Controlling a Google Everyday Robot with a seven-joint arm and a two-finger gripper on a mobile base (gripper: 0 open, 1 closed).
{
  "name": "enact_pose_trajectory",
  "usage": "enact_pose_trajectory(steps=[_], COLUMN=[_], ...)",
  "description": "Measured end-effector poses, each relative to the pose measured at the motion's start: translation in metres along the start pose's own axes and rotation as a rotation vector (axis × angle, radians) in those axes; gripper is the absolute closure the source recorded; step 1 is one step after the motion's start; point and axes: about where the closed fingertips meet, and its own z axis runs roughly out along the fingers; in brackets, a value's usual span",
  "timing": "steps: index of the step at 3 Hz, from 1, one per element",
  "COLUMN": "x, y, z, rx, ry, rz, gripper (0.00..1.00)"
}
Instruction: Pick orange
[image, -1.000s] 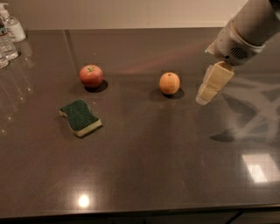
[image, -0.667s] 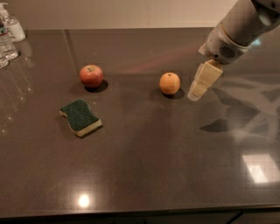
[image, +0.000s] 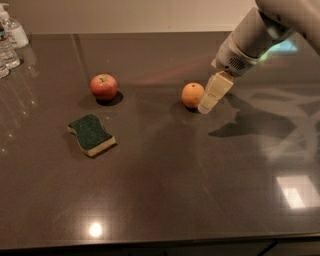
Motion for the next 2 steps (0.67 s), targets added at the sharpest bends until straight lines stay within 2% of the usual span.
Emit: enact_pose_trajectory(steps=[1, 2], x=[-0.01, -0.017], y=[0.0, 0.001], z=[0.019, 0.034], rx=[-0.019, -0.032], ry=[-0.01, -0.01], rz=[-0.012, -0.024], gripper=[0.0, 0.17])
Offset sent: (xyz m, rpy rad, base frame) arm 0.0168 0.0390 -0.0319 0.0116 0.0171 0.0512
